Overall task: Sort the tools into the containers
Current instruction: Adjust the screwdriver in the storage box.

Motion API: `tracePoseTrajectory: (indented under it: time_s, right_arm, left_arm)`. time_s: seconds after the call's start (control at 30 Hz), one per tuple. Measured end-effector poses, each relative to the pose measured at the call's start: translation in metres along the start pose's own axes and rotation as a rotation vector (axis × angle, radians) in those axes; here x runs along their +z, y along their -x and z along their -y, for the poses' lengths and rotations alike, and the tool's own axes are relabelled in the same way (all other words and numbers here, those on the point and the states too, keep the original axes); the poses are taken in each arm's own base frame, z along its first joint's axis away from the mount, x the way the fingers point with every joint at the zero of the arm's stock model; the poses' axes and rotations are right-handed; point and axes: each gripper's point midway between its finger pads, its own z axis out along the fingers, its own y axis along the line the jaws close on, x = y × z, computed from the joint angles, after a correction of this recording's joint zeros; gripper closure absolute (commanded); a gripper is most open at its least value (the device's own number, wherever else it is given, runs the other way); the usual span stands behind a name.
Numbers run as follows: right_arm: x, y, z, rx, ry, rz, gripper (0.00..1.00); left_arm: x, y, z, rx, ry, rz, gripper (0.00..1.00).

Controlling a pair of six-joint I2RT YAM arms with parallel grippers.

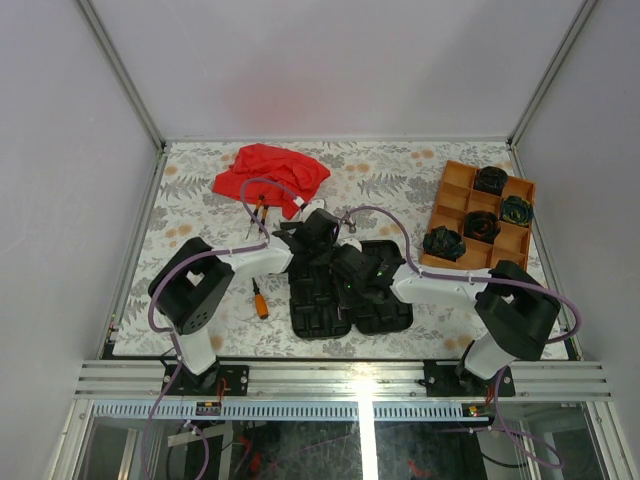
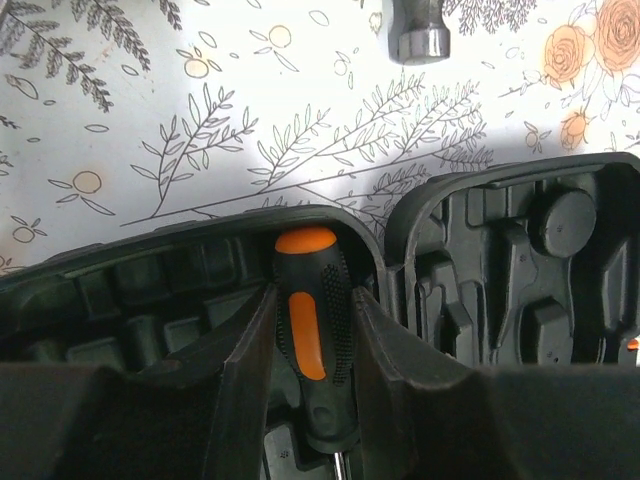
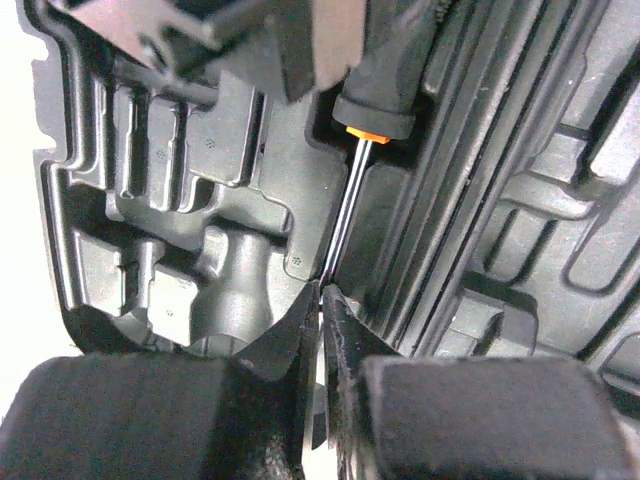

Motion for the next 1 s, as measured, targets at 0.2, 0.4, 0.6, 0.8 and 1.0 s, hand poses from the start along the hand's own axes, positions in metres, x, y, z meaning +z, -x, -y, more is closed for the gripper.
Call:
tracePoseTrajectory:
  time_s: [0.2,0.4,0.6,0.8,1.0]
  right_arm:
    - [-0.007,-0.002,-0.014,0.007,0.067,-0.004,0.75]
    - [-0.018,-0.006,-0.015,0.012,0.097,0.000,0.70]
    - [-0.035,0.009,-0.012,0.027,0.117,0.075,0.67]
    - [-0.045,0.021,-0.004,0.013,0.095,0.142,0.65]
    - [-0.043,0.019,0.020,-0.001,-0.006,0.144,0.64]
  left_arm:
    - [-0.005,-0.006,0.005,0.006,-0.057,-0.057,0.75]
    - [-0.015,-0.016,0.014,0.016,-0.115,-0.127,0.63]
    - [-0.044,0.003,0.029,0.015,-0.204,-0.105,0.55]
    - [-0.078,0.040,0.026,0.006,-0.222,-0.001,0.54]
    - [-0.105,0.054,-0.033,-0.057,-0.045,0.098,0.53]
